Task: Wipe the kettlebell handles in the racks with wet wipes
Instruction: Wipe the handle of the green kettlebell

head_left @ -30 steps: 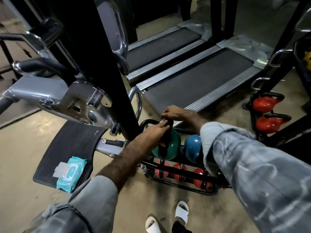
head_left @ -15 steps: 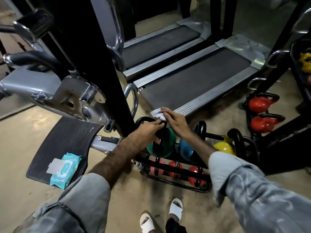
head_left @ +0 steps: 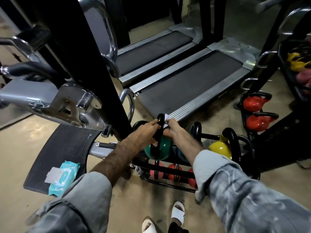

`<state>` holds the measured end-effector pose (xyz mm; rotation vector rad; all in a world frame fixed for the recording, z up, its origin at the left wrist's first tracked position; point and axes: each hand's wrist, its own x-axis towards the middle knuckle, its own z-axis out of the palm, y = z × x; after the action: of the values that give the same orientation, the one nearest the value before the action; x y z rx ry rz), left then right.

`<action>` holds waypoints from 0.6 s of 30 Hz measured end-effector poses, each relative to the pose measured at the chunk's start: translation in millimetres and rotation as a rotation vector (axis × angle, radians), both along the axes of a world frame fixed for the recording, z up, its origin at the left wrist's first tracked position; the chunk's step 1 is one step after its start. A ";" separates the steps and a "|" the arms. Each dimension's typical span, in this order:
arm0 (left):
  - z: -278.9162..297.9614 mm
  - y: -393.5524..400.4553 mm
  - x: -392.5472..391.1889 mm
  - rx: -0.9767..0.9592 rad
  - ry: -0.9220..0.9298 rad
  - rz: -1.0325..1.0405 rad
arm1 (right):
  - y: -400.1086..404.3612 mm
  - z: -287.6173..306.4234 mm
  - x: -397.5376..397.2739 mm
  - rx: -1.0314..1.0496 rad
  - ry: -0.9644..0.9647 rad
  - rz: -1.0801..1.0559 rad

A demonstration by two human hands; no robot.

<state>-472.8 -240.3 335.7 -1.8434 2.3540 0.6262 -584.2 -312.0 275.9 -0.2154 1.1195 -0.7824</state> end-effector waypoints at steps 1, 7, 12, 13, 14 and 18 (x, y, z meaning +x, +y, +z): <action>-0.8 -0.5 0.1 0.009 -0.005 0.001 | 0.6 3.2 1.4 0.026 -0.026 -0.015; 0.2 -3.0 0.2 0.015 -0.026 -0.005 | 2.7 7.4 2.8 0.092 -0.017 -0.051; -5.3 -1.2 3.1 -0.008 -0.001 -0.007 | 7.8 -0.7 0.3 0.012 0.112 -0.090; -4.6 -0.7 2.8 -0.011 0.002 -0.009 | 6.1 1.8 1.9 -0.010 0.164 -0.090; -3.7 -0.7 2.1 -0.010 0.005 -0.011 | 1.1 2.6 3.3 -0.028 0.185 -0.078; -2.5 -1.7 2.1 0.001 -0.006 -0.007 | 2.7 18.5 -1.3 -0.037 0.104 0.038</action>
<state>-470.7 -242.0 333.2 -1.8340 2.3550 0.6200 -585.6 -309.2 294.3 -0.3103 1.1959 -0.7659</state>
